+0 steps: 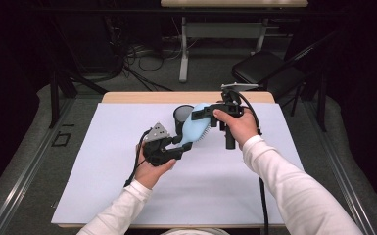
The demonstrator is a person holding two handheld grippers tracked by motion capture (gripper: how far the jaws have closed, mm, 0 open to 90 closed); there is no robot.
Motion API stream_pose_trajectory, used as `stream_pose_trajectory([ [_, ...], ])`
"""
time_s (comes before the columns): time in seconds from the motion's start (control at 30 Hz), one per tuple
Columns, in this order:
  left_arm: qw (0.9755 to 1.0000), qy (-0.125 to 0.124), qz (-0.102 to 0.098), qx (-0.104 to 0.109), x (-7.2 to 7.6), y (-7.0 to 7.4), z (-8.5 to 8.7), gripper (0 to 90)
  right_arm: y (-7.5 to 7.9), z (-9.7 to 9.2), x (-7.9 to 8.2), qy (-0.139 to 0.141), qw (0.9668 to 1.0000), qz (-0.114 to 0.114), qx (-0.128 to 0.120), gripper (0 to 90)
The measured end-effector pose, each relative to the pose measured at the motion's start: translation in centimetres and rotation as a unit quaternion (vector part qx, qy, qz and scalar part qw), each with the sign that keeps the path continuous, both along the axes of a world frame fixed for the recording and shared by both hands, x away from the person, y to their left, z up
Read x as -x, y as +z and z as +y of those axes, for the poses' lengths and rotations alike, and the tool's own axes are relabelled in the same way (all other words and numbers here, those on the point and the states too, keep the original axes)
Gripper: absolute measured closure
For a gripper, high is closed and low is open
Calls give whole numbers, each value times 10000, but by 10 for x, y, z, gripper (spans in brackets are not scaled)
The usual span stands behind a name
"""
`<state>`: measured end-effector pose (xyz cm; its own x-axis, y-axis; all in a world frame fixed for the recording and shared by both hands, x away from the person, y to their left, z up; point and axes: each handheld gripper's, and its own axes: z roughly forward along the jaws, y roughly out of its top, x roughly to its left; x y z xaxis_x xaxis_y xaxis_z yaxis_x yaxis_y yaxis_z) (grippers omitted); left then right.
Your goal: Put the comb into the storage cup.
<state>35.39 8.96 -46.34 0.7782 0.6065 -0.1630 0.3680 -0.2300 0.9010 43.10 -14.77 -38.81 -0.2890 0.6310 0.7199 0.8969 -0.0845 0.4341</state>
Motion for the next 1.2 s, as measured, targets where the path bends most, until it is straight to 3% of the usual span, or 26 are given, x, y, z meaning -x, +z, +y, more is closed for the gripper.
stream_pose_trajectory([
  [0.3,9999,7,45,125,-1,-1,0,462,0,-2,0,-14,10000,19,16,490],
  [0.9,10000,90,34,-14,-4,-2,-1,397,-1,-7,-2,-70,10000,15,22,492],
  [1.07,9996,112,-126,-214,-4,-3,-4,397,-1,-8,-3,-80,10000,-9,48,492],
  [1.2,9995,138,-193,-215,-3,0,-5,395,-1,-10,-3,-68,9999,10,75,492],
])
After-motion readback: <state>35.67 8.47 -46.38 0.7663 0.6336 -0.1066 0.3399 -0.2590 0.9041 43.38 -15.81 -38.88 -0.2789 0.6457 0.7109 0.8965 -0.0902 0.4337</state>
